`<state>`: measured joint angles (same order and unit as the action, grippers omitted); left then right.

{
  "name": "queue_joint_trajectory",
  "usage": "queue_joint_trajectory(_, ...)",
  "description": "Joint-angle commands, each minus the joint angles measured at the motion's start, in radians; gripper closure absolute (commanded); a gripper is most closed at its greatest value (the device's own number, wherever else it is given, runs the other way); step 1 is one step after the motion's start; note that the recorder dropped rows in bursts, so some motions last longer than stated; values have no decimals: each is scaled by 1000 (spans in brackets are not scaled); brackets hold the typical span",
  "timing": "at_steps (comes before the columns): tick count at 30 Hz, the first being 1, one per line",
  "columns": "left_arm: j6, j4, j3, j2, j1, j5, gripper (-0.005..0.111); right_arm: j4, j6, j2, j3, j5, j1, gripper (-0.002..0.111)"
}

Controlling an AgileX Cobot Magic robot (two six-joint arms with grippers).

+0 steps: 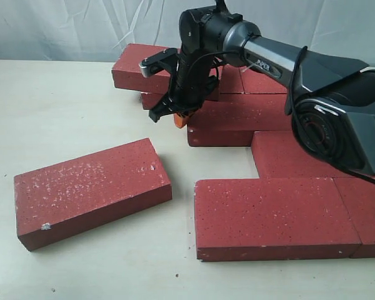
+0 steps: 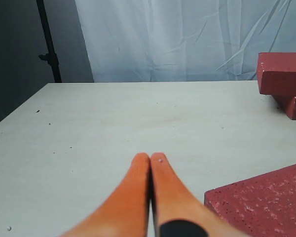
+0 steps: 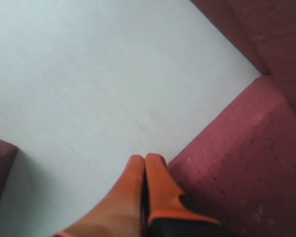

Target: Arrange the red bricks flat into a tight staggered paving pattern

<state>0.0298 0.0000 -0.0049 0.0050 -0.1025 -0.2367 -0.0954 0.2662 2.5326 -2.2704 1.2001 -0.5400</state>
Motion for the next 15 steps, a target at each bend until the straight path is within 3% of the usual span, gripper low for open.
queue_joint_trajectory(1, -4, 5, 5, -5, 4, 5, 107, 66, 6, -24, 41, 21, 27, 109)
queue_joint_trajectory(9, -4, 5, 5, -5, 4, 5, 107, 54, 11, -45, 66, 17, 39, 109)
queue_joint_trajectory(15, -4, 5, 5, -5, 4, 5, 107, -63, 12, -45, 66, -37, 37, 109)
